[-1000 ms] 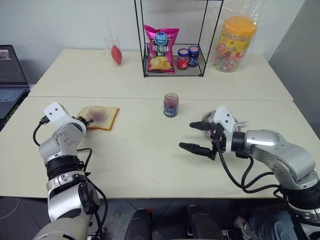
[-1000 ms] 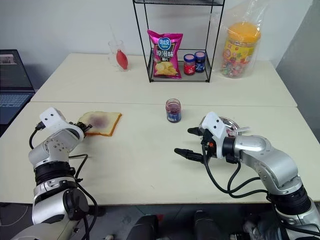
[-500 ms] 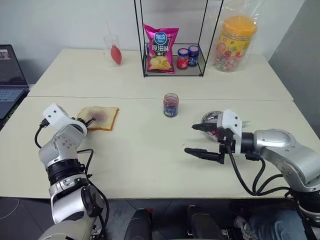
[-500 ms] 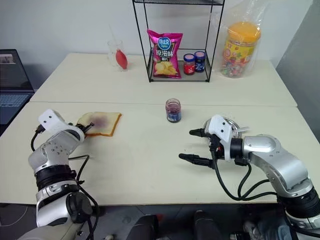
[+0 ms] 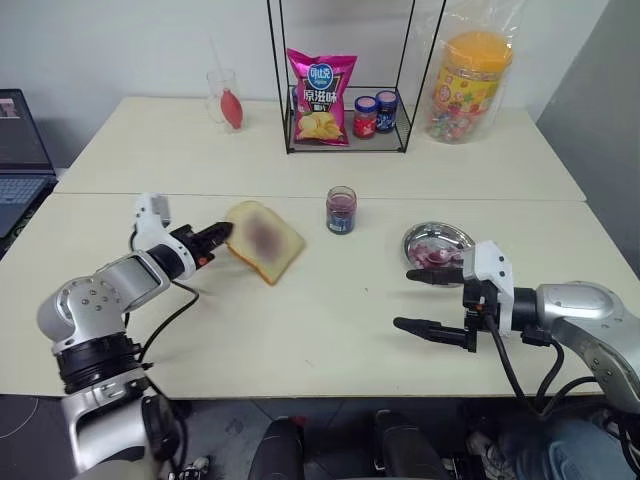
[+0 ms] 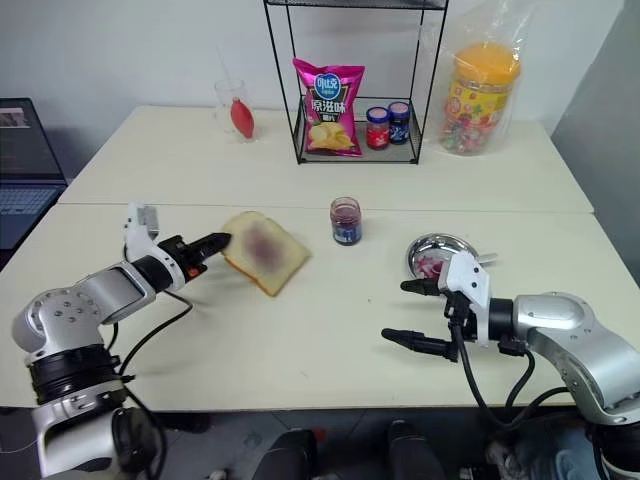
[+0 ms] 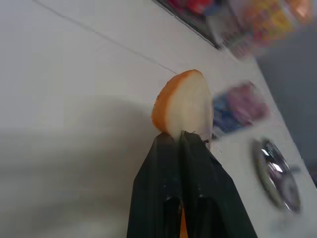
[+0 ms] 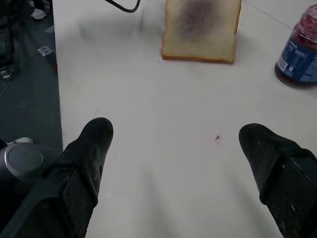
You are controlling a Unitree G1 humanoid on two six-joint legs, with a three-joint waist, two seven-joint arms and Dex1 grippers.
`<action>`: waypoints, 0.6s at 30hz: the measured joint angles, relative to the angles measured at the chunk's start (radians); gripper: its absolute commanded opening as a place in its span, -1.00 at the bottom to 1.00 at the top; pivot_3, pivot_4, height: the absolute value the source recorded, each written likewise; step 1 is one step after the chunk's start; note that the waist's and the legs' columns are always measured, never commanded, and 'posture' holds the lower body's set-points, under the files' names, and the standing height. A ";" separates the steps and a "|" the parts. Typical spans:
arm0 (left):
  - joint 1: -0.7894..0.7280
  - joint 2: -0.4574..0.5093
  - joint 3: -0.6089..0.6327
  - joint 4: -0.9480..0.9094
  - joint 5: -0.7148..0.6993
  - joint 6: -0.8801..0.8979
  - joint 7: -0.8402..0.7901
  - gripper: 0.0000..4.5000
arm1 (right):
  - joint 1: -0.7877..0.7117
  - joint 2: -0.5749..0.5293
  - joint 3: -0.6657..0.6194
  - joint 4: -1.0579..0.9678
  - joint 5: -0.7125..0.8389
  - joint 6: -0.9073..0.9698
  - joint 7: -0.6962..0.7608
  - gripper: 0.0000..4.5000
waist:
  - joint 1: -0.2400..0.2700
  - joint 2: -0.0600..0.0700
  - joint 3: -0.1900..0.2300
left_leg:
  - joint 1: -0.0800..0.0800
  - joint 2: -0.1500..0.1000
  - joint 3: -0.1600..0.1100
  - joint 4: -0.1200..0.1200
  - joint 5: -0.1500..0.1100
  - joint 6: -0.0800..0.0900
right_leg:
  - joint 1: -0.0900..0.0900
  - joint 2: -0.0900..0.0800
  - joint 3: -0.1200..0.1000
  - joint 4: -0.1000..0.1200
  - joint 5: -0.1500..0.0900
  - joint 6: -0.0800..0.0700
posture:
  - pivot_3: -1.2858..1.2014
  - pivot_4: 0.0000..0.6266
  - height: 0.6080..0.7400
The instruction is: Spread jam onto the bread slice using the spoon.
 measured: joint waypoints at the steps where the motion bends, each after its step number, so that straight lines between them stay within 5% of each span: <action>1: -0.002 0.006 -0.022 -0.008 -0.005 0.006 -0.036 -0.98 | 0.004 0.000 -0.004 -0.004 0.001 0.000 -0.001 1.00 | 0.000 0.000 0.000 | 0.000 0.000 0.000 0.000 0.000 0.000 | 0.000 0.000 0.000 0.000 0.000 0.000 | 0.03 -0.52 1.00; 9: -0.049 0.082 -0.180 -0.044 -0.073 0.079 -0.269 -0.98 | 0.064 0.000 -0.027 -0.059 0.017 0.004 -0.028 1.00 | -0.002 0.000 0.000 | -0.001 0.000 0.001 -0.001 0.000 0.000 | 0.000 0.000 0.001 -0.001 -0.001 -0.001 | 0.03 -0.52 1.00; 18: -0.162 0.080 -0.467 0.171 0.135 -0.083 -0.483 -0.98 | 0.102 -0.011 -0.067 -0.115 0.051 0.044 -0.072 1.00 | 0.004 0.000 0.000 | -0.001 0.000 0.001 0.000 0.000 0.000 | 0.000 0.000 0.001 -0.001 -0.001 -0.001 | 0.03 -0.52 1.00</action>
